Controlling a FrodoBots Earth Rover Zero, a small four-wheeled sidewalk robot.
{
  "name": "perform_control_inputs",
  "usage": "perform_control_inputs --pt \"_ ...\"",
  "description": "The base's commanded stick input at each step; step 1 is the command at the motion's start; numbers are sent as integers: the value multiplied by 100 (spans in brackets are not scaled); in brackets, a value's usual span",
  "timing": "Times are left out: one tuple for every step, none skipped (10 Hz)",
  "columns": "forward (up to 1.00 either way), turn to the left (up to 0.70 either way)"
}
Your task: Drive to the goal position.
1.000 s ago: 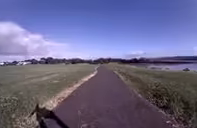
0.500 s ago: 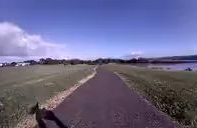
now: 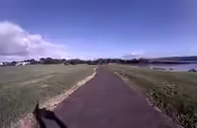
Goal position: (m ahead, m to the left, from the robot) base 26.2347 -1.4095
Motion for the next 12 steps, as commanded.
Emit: perform_control_inputs --pt "70 0" --pt "70 0" --pt "70 0" --pt "70 0" --pt "70 0" --pt "70 0" --pt "70 0" --pt "70 0" --pt "70 0" --pt "70 0" --pt "70 0" --pt "70 0"
